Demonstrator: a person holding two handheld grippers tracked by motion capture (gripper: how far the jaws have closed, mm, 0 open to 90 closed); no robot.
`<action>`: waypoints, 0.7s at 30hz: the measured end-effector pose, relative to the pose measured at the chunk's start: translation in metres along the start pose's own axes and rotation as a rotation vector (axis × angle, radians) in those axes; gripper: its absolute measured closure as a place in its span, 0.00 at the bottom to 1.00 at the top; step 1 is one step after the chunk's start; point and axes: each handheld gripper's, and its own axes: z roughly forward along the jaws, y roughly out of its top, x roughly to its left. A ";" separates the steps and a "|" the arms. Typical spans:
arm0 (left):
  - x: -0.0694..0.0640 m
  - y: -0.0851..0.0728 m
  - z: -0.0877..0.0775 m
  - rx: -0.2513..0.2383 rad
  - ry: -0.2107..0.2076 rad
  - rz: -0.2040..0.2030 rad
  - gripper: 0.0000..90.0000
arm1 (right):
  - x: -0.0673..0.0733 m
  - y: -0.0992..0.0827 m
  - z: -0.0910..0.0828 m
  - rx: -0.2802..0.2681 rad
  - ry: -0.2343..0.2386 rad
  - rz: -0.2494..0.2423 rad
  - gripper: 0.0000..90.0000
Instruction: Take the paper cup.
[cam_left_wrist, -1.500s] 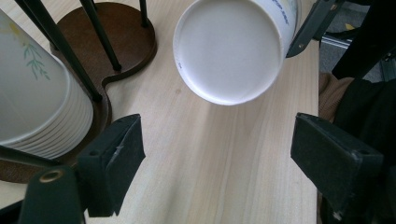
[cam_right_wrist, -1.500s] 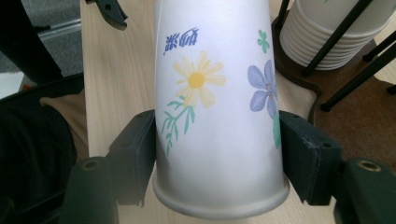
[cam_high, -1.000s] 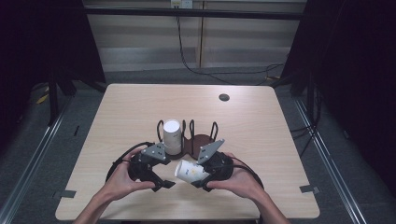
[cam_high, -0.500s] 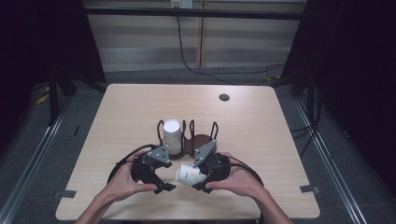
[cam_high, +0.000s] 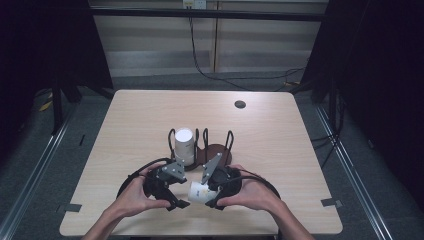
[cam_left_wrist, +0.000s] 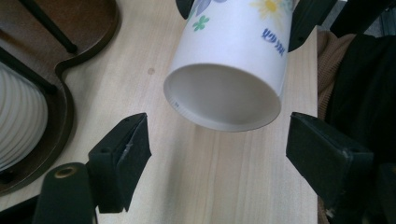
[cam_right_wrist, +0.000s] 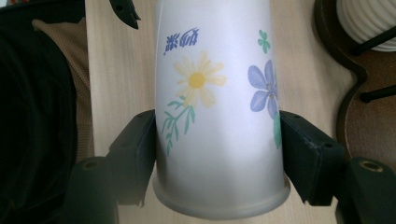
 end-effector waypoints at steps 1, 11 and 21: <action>0.000 0.001 0.000 0.008 -0.007 0.009 0.25 | 0.000 0.001 0.001 0.008 0.002 -0.005 0.36; -0.003 0.004 0.004 0.016 -0.013 0.019 0.25 | 0.002 0.006 0.004 0.040 0.010 -0.024 0.35; -0.003 0.004 0.005 0.003 -0.033 0.025 0.27 | 0.003 0.012 0.006 0.024 0.025 -0.041 0.35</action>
